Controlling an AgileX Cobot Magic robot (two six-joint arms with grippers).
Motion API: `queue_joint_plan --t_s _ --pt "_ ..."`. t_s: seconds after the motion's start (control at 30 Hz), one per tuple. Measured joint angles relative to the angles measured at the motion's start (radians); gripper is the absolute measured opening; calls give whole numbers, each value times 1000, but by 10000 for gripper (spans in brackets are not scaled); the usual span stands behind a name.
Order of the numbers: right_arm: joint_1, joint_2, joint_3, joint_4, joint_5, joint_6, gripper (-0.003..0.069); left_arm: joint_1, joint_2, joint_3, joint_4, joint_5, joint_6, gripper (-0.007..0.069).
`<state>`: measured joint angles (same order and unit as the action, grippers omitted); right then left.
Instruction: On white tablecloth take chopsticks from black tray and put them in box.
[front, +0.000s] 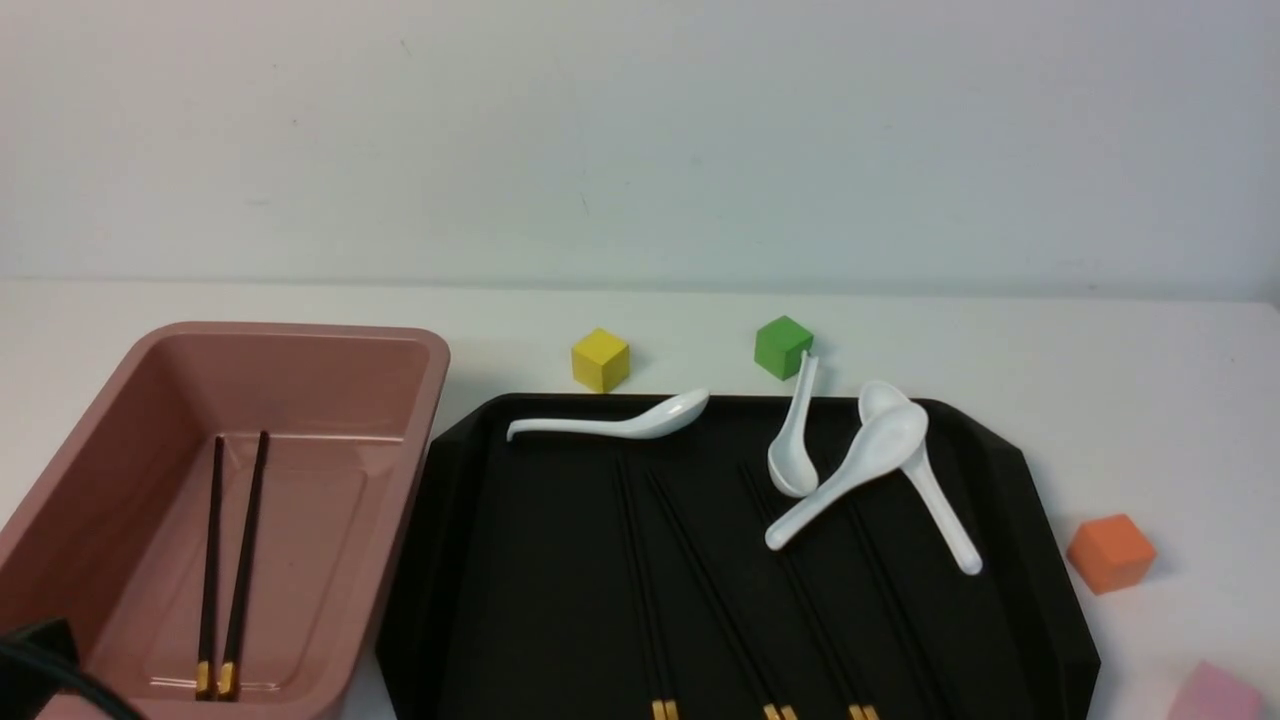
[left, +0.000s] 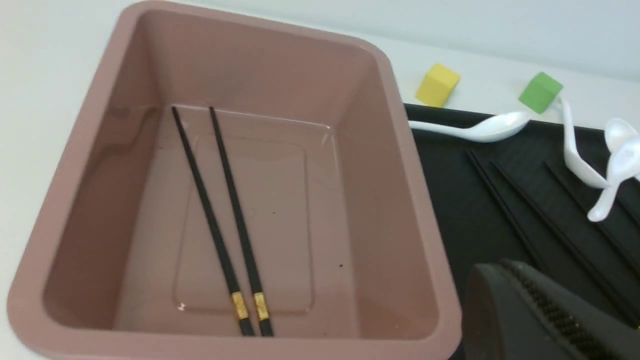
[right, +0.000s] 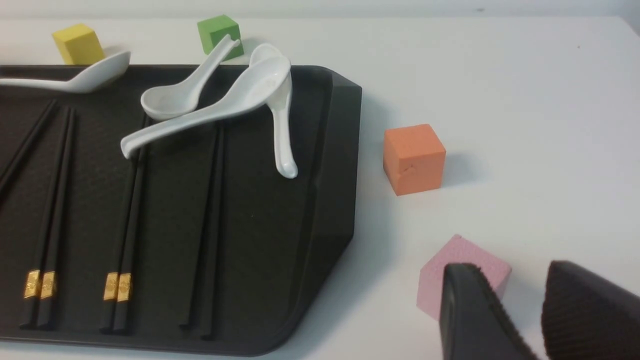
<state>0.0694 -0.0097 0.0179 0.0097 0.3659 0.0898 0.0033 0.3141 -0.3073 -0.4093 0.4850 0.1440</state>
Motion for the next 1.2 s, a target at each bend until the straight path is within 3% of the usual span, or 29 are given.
queue_joint_plan --t_s 0.2,0.3,1.2 --pt "0 0 0 0 0 0 240 -122 -158 184 255 -78 -331 -13" --pt "0 0 0 0 0 0 240 -131 -247 260 330 -78 -418 -13" --pt "0 0 0 0 0 0 240 -132 -325 337 371 -101 -451 -11"
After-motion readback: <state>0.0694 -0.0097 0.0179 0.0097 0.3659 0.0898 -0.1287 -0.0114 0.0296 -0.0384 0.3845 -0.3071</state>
